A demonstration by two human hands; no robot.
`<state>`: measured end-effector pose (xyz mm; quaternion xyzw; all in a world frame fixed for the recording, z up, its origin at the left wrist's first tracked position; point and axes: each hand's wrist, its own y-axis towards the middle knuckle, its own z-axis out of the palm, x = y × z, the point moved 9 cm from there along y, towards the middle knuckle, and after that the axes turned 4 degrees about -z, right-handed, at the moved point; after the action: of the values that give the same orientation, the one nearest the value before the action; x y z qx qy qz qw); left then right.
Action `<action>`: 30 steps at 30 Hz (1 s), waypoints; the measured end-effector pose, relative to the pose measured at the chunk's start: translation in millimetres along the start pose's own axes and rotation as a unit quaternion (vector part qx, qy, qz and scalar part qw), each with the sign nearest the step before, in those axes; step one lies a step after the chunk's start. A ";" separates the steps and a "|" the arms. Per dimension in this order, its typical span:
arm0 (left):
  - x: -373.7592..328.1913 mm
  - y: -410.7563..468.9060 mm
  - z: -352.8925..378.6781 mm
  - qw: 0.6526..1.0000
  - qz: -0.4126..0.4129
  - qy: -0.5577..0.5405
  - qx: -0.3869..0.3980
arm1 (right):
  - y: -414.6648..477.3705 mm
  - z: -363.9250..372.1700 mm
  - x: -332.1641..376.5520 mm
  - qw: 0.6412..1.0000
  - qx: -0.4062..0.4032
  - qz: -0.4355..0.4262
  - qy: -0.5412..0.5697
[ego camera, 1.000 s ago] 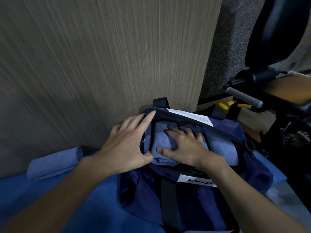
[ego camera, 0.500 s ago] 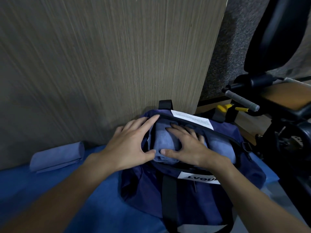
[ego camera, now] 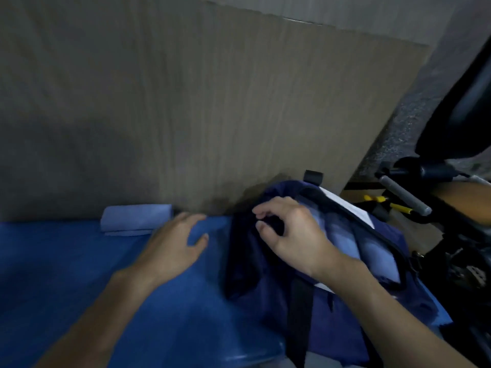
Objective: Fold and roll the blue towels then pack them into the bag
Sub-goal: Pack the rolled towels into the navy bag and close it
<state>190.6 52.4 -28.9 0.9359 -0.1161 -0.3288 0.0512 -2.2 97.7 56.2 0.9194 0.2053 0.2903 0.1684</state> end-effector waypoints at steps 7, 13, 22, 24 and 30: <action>130.5 -45.1 -11.9 0.974 -0.160 0.147 0.056 | 70.0 140.1 38.1 0.988 0.147 0.014 0.039; 188.1 -59.6 11.9 0.938 -0.202 0.212 0.182 | 119.7 239.0 25.7 0.972 0.225 0.030 -0.058; 196.1 -61.9 15.9 0.937 -0.200 0.201 0.205 | 157.4 290.1 11.7 0.926 0.292 0.053 -0.233; 195.7 -61.5 15.0 0.940 -0.197 0.197 0.198 | 159.3 295.3 11.7 0.914 0.322 0.064 -0.239; 194.8 -60.9 13.0 0.946 -0.193 0.193 0.174 | 148.3 304.6 19.3 0.920 0.371 0.114 -0.058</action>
<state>341.1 62.2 -167.0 0.9803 0.0237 -0.1199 -0.1551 237.4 -78.5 -107.2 0.9485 0.1815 0.1564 -0.2074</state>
